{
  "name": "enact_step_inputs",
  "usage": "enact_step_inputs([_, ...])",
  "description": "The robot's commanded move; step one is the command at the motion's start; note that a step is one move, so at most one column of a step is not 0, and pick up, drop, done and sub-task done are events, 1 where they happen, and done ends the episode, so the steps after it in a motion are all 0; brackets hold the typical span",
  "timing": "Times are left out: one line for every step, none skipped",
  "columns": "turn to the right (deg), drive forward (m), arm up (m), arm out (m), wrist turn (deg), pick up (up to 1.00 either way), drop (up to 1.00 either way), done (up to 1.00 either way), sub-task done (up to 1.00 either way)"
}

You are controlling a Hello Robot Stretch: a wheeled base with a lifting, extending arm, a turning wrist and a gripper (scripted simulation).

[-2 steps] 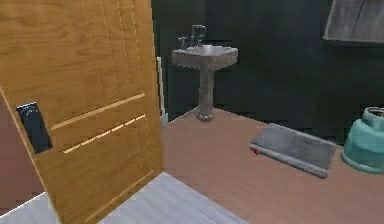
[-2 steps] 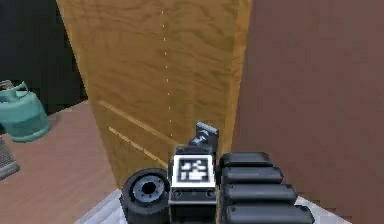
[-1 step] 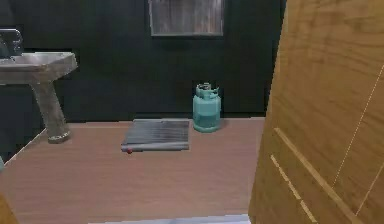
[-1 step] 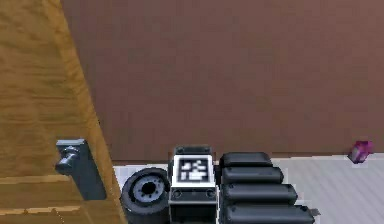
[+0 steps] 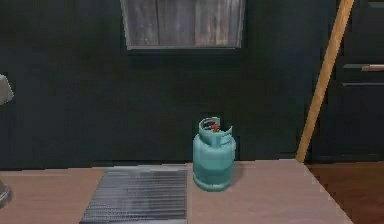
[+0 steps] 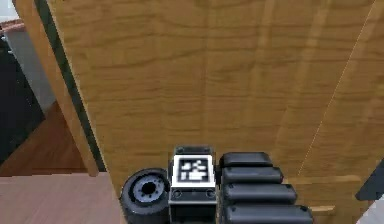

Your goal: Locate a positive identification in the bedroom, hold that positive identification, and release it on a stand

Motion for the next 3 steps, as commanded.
enact_step_inputs([0.0, 0.35, 0.00, 0.00, 0.0, 0.00, 0.00, 0.00, 0.00])
enact_step_inputs([45.0, 0.00, 0.00, 0.00, 0.0, 0.00, 0.00, 0.00, 0.00])
enact_step_inputs([3.0, 0.00, 0.00, 0.00, 0.0, 0.00, 0.00, 0.00, 0.00])
